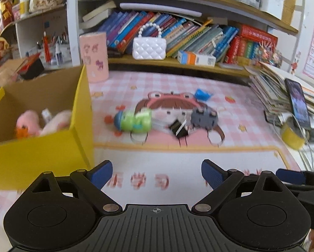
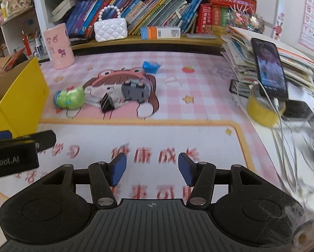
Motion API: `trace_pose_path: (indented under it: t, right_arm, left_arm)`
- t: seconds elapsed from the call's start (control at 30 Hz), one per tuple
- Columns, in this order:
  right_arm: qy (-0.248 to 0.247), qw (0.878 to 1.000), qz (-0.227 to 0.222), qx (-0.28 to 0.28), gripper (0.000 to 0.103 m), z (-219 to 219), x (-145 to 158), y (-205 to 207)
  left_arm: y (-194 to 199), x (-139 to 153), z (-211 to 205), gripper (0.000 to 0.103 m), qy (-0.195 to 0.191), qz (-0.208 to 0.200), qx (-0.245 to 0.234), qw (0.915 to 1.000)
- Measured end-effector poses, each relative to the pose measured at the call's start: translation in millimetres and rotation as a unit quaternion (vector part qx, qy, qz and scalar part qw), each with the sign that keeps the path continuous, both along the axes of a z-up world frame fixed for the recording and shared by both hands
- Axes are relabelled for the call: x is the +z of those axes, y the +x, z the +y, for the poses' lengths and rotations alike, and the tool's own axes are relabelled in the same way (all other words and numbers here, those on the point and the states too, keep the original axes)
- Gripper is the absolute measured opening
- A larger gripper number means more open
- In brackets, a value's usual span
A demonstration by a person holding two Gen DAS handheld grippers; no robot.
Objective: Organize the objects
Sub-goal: 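Grasp the green plush with the left gripper while the right gripper grasps the grey toy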
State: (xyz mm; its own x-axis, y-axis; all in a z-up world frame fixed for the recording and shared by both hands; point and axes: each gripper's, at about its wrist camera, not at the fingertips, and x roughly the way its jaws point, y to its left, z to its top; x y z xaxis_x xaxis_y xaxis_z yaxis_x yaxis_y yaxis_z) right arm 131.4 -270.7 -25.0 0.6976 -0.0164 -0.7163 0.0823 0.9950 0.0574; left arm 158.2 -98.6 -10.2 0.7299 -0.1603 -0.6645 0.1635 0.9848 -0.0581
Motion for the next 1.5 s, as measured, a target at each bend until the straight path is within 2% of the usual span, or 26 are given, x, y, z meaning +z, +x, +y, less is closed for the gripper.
trace_pose_path:
  t: [0.1,0.23,0.47,0.6,0.77,1.0,1.07,1.1,1.13,1.2,1.27,1.3,1.5]
  right_arm:
    - [0.004,1.000,-0.003,0.008,0.053,-12,1,20]
    - [0.008,1.000,-0.011,0.021,0.055,-26,1,49]
    - [0.021,0.998,-0.013,0.055,0.060,-40,-13,96]
    - [0.018,0.996,-0.024,0.085,0.066,-38,-19,120]
    - [0.012,0.992,-0.026,0.119,0.070,-30,-29,148]
    - [-0.005,0.990,-0.021,0.142,0.074,-20,-44,186]
    - [-0.006,0.988,-0.020,0.151,0.076,-19,-48,194]
    - [-0.008,0.988,-0.021,0.155,0.076,-19,-49,197]
    - [-0.010,0.987,-0.022,0.158,0.074,-18,-50,199]
    - [-0.007,0.986,-0.021,0.168,0.069,-18,-52,202]
    - [0.005,0.984,-0.016,0.176,0.047,-18,-53,204]
    - [0.008,0.984,-0.013,0.178,0.044,-19,-54,205]
    - [0.014,0.988,-0.030,0.150,0.044,-24,-40,192]
  left_arm:
    - [22,3,-9,0.092,0.004,-0.003,0.017,0.9998]
    - [49,0,-20,0.092,0.029,-0.014,0.047,0.9984]
    - [97,-24,-26,0.092,0.061,0.010,0.100,0.9930]
    - [120,-39,-26,0.092,0.068,0.025,0.124,0.9897]
    - [140,-53,-28,0.092,0.083,0.040,0.140,0.9858]
    - [157,-67,-26,0.092,0.078,0.063,0.149,0.9838]
    - [162,-71,-25,0.088,0.074,0.069,0.150,0.9835]
    - [163,-73,-25,0.081,0.072,0.072,0.150,0.9834]
    - [163,-73,-24,0.076,0.066,0.071,0.148,0.9842]
    - [163,-71,-24,0.074,0.062,0.071,0.148,0.9846]
    - [162,-70,-23,0.071,0.055,0.071,0.143,0.9857]
    - [160,-68,-23,0.071,0.051,0.070,0.141,0.9862]
    - [142,-44,-26,0.070,0.024,0.041,0.122,0.9914]
